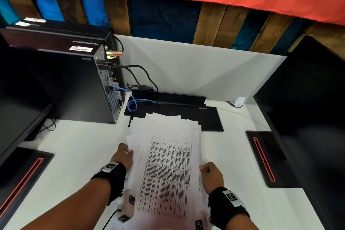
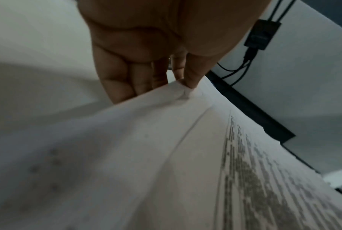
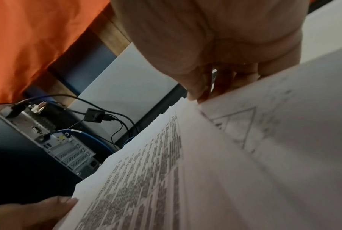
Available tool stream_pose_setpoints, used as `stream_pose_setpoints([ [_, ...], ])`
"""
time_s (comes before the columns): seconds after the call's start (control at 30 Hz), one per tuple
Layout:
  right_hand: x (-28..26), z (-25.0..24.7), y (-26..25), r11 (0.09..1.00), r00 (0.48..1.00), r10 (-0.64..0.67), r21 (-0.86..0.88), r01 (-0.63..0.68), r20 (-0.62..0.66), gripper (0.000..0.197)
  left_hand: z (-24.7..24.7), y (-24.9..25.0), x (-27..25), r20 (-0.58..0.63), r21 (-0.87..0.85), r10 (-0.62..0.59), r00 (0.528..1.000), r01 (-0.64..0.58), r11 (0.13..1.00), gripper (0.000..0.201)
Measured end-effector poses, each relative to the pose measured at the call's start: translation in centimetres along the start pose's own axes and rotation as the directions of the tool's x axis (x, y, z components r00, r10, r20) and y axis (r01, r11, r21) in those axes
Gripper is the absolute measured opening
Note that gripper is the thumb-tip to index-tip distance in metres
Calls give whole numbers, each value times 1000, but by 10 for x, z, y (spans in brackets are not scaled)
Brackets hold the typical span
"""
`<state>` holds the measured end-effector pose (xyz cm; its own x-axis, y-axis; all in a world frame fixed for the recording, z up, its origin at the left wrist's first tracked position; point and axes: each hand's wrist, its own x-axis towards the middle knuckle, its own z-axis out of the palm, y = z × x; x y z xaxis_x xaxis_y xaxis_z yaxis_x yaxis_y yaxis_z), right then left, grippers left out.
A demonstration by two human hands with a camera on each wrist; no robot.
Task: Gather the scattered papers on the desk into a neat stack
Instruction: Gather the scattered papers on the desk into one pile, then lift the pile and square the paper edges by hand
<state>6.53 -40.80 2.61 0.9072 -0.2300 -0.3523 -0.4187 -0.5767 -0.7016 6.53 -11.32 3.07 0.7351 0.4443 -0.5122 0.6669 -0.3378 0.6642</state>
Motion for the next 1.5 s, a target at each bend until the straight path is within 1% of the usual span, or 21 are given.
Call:
stream_pose_setpoints([
  [0.13, 1, -9, 3, 999, 992, -9, -40, 14, 128, 25, -1, 2, -1, -28, 74, 72, 997, -69, 995, 9],
  [0.23, 1, -14, 3, 996, 974, 19, 76, -37, 226, 27, 2, 1, -2, -22, 47, 41, 999, -40, 998, 14],
  [0.37, -3, -21, -6, 980, 990, -134, 152, 125, 51, 33, 5, -1, -6, 81, -24, -40, 996, 42, 999, 44],
  [0.43, -7, -25, -15, 957, 966, -251, 164, 238, 62, 39, 8, -5, -8, 128, -12, -36, 991, 38, 999, 57],
  [0.53, -9, -33, -29, 904, 911, -411, 144, 403, 34, 48, 8, -6, -12, 150, -14, -17, 989, 19, 1000, 61],
  [0.6, -11, -37, -39, 879, 886, -464, 126, 460, 2, 45, 7, -7, -12, 144, -34, -9, 990, 15, 999, 63],
  [0.63, -12, -39, -42, 884, 893, -448, 135, 448, -32, 42, 7, -7, -12, 150, -44, -11, 989, 17, 999, 64],
  [0.7, -10, -42, -43, 922, 935, -329, 170, 348, -129, 38, 7, -7, -12, 170, -49, -20, 985, 28, 998, 65],
  [0.77, -7, -40, -36, 968, 969, -201, 123, 219, -146, 36, 9, -9, -13, 159, -34, -25, 987, 30, 999, 63],
  [0.87, -8, -29, -19, 999, 998, -21, -35, 19, -57, 31, 11, -10, -16, 117, -36, -14, 993, 18, 999, 52],
  [0.93, -14, -19, -10, 992, 998, 55, -118, -52, 21, 33, 13, -11, -16, 108, -41, -18, 994, 23, 999, 47],
  [1.0, -21, -11, -6, 980, 969, 141, -168, -107, 205, 28, 13, -10, -17, 106, -49, -26, 994, 31, 998, 45],
  [1.03, -27, -8, -10, 979, 931, 186, -135, -151, 313, 21, 13, -10, -17, 102, -60, -31, 994, 37, 998, 45],
  [1.07, -30, -7, -11, 980, 903, 195, -115, -163, 383, 13, 12, -8, -17, 95, -83, -45, 994, 53, 995, 46],
  [1.1, -31, -7, -12, 983, 896, 177, -124, -138, 407, 9, 12, -8, -18, 84, -114, -57, 995, 66, 991, 47],
  [1.17, -22, -6, -10, 980, 955, 109, -190, -57, 274, 17, 10, -7, -20, 80, -184, -80, 994, 94, 978, 53],
  [1.2, -16, -6, -10, 981, 978, 97, -184, -62, 186, 23, 10, -6, -20, 89, -207, -95, 992, 112, 972, 57],
  [1.27, -7, -4, -11, 986, 984, 130, -121, -115, 124, 48, 13, -3, -22, 134, -200, -113, 984, 139, 970, 67],
  [1.33, 0, 4, -11, 986, 967, 137, -121, -113, 214, 63, 18, 3, -27, 174, -109, -115, 978, 135, 985, 72],
  [1.4, 3, 8, -12, 981, 959, 116, -183, -70, 259, 55, 24, 6, -32, 149, -4, -96, 984, 98, 995, 67],
  [1.5, 1, 6, -7, 980, 966, 66, -201, -14, 252, 52, 29, 6, -34, 135, -74, -13, 991, 24, 997, 70],
])
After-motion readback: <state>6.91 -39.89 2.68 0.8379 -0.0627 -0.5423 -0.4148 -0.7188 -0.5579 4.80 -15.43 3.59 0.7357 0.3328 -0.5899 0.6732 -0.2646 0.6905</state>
